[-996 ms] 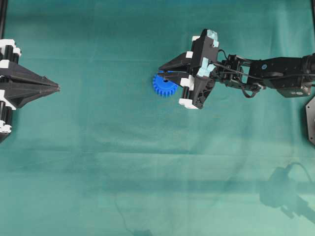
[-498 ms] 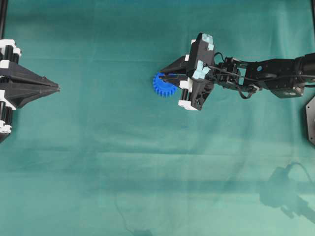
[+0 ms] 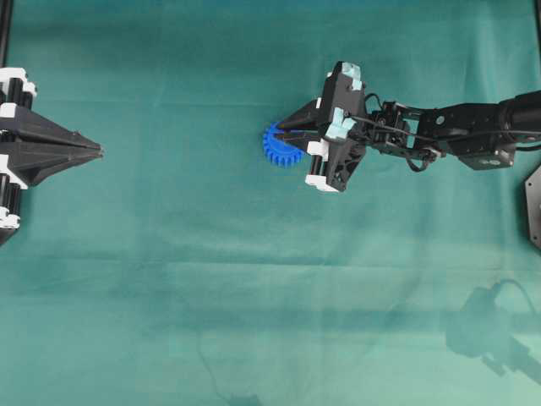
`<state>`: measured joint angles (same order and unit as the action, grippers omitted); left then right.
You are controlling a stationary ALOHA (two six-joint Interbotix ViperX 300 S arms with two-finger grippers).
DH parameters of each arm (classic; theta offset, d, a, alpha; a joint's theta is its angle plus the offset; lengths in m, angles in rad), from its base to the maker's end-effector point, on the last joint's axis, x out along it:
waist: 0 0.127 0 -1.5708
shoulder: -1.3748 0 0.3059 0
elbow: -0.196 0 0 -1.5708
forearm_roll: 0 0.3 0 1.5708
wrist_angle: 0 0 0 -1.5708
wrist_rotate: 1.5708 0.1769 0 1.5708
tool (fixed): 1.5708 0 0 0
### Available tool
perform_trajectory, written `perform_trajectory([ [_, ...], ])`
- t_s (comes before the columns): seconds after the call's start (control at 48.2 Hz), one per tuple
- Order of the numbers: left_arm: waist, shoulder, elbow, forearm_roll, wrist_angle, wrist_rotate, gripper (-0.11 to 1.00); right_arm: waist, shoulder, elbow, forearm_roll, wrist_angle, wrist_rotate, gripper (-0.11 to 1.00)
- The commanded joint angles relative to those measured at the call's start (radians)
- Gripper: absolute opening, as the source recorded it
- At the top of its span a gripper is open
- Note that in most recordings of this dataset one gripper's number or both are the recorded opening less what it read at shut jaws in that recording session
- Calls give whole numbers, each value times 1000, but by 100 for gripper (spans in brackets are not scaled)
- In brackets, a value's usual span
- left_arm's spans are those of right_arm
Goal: Insert the shaft placed at a random location into the center hole of the small gear at another random location.
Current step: 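Lower the shaft into the gear's center hole with the right gripper, then open the right gripper and retract it away from the gear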
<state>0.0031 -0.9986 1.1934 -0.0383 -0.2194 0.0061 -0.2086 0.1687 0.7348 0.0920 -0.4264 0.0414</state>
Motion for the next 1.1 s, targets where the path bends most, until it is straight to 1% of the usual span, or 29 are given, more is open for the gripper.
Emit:
perform_trajectory([
  [0.0,-3,9,-8,-2,-6,-2,0,-2,-8,-21,-2,-9,-2,12],
  [0.561,-12,9,-8,-2,-6,-2,-1,-3,6,-21,-3,-9,-5,12],
  [0.727,-12,9,-8,-2,-6,-2,0,-2,8,-21,-3,-11,-5,14],
  [0.747,-12,9,-8,-2,-6,-2,0,-2,6,-21,-3,-11,-5,17],
  [0.789,-12,11,-8,-3,-6,-2,0,-2,8,-23,-3,-11,-5,26],
  [0.81,-12,9,-8,-2,-6,-2,-1,-2,8,-23,-3,-11,-5,34],
  [0.893,-12,11,-8,-2,-6,-2,-1,-2,8,-23,-3,-11,-5,59],
  [0.976,-12,9,-8,-2,-6,-2,-1,-2,8,-23,-3,-14,-5,79],
  [1.017,-12,9,-8,-2,-6,-2,-1,-2,6,-23,-3,-17,-5,84],
  [1.08,-14,8,-8,-2,-6,-2,0,-2,6,-23,-2,-20,-3,82],
])
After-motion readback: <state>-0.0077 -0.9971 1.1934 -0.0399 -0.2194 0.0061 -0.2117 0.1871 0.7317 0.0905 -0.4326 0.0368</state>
